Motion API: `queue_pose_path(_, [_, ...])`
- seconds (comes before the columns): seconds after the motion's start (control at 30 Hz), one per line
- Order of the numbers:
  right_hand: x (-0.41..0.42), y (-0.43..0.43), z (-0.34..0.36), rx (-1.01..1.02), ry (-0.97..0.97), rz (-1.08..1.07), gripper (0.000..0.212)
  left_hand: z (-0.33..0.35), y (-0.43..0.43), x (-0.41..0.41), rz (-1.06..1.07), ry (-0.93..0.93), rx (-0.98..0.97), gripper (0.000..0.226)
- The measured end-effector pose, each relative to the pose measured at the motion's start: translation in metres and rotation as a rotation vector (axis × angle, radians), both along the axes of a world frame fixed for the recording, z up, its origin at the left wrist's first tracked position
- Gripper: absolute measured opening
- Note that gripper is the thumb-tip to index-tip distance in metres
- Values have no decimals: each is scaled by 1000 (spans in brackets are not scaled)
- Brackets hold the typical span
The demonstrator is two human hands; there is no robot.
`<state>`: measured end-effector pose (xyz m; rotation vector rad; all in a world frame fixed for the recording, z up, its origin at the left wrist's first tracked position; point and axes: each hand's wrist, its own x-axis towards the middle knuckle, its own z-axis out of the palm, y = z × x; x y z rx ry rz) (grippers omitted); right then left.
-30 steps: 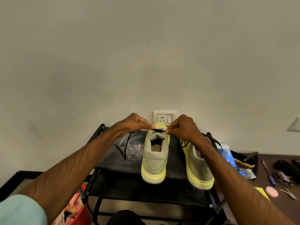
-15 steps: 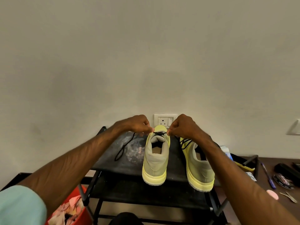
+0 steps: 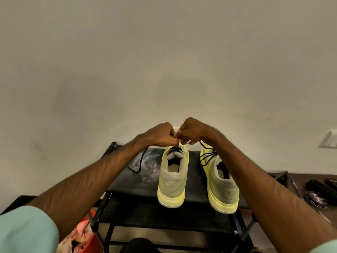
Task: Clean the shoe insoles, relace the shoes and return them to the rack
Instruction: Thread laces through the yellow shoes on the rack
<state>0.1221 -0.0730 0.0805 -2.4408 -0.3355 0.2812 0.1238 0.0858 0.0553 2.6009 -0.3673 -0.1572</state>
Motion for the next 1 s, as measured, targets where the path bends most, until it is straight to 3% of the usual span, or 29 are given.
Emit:
queue_pose_path(0.23, [5, -15, -5, -2, 19, 65, 12, -15, -12, -18, 106, -291, 20, 28])
queue_pose_path(0.5, [8, -17, -18, 129, 9, -39, 8, -26, -2, -21, 120, -452, -61, 19])
queue_pose_path(0.73, [9, -18, -21, 126, -39, 32, 11, -23, 1, -20, 162, -356, -12, 26])
queue_pose_path(0.87, [7, -20, -18, 69, -108, 62, 9, -15, -4, -20, 152, -292, -6, 19])
queue_pose_path(1.0, [4, -23, -17, 43, -131, 97, 11, -15, -12, -25, 124, -336, 42, 17])
